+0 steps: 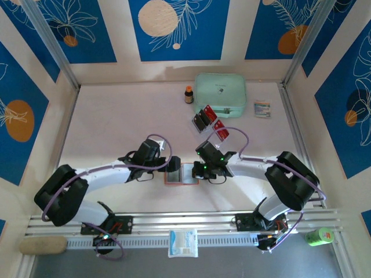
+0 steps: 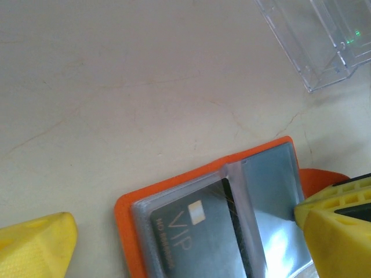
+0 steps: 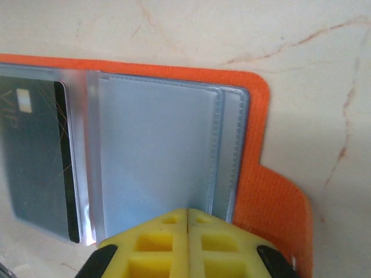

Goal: Put the credit cards into the card holder

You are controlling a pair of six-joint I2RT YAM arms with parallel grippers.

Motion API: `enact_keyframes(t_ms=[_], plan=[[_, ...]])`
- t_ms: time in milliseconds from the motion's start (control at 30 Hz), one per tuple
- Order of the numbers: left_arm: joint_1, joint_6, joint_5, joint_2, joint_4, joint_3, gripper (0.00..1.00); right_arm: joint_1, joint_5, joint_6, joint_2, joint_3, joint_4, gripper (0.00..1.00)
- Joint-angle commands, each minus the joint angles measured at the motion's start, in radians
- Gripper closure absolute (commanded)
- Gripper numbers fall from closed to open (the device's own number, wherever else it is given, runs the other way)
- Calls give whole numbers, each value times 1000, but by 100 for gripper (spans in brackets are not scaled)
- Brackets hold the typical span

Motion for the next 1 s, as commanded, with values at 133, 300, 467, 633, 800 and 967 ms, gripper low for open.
enact_keyframes(t_ms=[133,300,467,633,800,967], plan=[[13,-17,40,26,43,-15,0,-4,-25,14,37,-28,12,100],[11,-26,56,45,64,-19,0,-4,-24,16,37,-32,16,100],[12,-38,72,66,89,-26,0,-4,-21,17,36,-38,16,100],[11,-43,86,80,103,-27,0,-6,-18,20,35,-42,16,100],[10,-51,111,92,125,-26,0,-5,-19,20,35,-43,17,100],[6,-60,143,102,146,-21,0,-6,-20,21,38,-44,20,100]])
